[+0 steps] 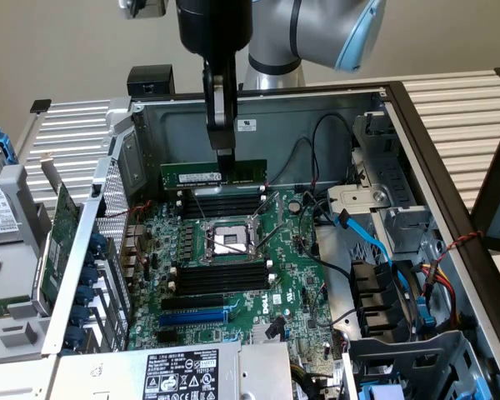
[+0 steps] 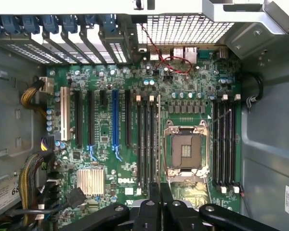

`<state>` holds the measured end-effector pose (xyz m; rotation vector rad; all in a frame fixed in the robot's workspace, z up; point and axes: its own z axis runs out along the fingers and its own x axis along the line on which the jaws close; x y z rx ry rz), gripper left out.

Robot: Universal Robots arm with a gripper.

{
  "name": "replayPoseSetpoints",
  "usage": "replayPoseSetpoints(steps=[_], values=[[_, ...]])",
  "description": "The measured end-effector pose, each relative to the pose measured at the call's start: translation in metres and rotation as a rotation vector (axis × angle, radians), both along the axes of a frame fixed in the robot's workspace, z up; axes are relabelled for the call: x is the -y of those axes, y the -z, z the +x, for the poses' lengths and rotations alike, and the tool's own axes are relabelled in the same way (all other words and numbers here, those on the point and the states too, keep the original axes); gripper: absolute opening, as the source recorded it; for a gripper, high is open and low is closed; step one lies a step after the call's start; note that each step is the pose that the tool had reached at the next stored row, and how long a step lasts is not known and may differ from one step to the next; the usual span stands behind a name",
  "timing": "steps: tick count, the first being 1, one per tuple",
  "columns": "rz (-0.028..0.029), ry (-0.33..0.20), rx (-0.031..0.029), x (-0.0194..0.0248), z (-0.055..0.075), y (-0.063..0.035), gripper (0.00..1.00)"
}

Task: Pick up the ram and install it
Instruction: 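Insert the ram into the slot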

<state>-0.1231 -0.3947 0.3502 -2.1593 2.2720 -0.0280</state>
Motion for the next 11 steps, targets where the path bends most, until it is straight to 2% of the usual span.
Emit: replayPoseSetpoints(steps=[4, 8, 11], values=[[-0.0044, 0.003, 0.0000, 0.0000, 0.000, 0.0056, 0.12], [-0.0124, 0.006, 0.0000, 0.0000, 0.000, 0.0102, 0.12], [-0.0131, 0.006, -0.0007, 0.0000, 0.000, 0.0120, 0.12]])
